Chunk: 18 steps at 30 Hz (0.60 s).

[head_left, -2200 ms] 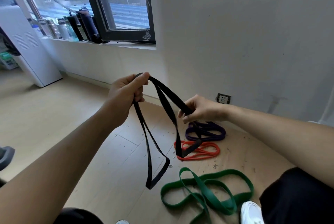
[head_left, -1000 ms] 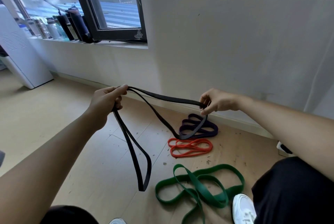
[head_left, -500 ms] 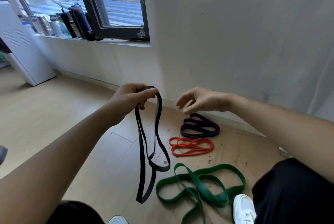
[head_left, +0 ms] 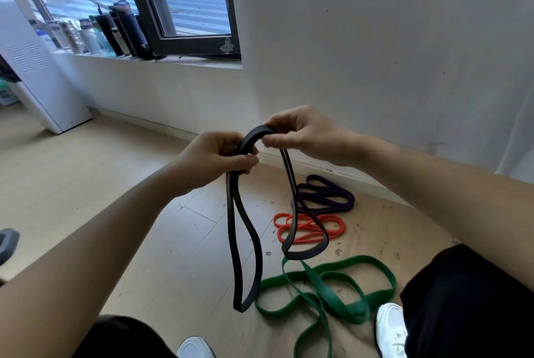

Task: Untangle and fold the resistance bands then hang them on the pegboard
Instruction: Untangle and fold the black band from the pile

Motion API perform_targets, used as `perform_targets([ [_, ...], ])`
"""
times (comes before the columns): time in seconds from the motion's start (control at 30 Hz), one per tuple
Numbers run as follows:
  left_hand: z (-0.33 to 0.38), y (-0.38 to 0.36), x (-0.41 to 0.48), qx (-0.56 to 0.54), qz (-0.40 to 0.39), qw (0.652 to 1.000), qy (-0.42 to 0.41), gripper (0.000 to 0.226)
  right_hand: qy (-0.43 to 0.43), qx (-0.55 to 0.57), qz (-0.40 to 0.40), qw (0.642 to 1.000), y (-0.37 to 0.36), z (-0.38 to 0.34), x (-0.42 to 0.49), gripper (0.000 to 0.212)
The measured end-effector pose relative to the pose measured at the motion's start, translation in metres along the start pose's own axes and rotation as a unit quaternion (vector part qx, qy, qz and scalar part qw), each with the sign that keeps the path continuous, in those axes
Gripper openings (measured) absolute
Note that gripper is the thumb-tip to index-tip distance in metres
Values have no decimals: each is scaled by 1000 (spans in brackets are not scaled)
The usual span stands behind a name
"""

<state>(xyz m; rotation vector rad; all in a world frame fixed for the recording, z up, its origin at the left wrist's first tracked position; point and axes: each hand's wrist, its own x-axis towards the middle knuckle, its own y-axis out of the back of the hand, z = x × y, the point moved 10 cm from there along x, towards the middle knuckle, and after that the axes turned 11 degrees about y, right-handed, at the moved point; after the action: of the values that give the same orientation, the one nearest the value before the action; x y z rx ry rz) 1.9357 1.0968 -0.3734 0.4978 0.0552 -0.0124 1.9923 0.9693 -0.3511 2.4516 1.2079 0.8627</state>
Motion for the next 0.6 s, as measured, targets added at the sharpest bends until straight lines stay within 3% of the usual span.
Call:
perform_targets([
  [0.2,4,-6,2,-6,5,1000,-19,30,44,41,79,995,38,-19,-3,14],
  [0.3,13,4,0,-74,52,995,-32,37,31,52,92,994,52,-11,-7,16],
  [0.43,20,14,-1,-164,96,981,-43,34,-25,25,45,998,47,11,-16,20],
  [0.6,30,3,2,-127,81,987,-62,31,-38,-7,-19,999,18,19,-18,22],
])
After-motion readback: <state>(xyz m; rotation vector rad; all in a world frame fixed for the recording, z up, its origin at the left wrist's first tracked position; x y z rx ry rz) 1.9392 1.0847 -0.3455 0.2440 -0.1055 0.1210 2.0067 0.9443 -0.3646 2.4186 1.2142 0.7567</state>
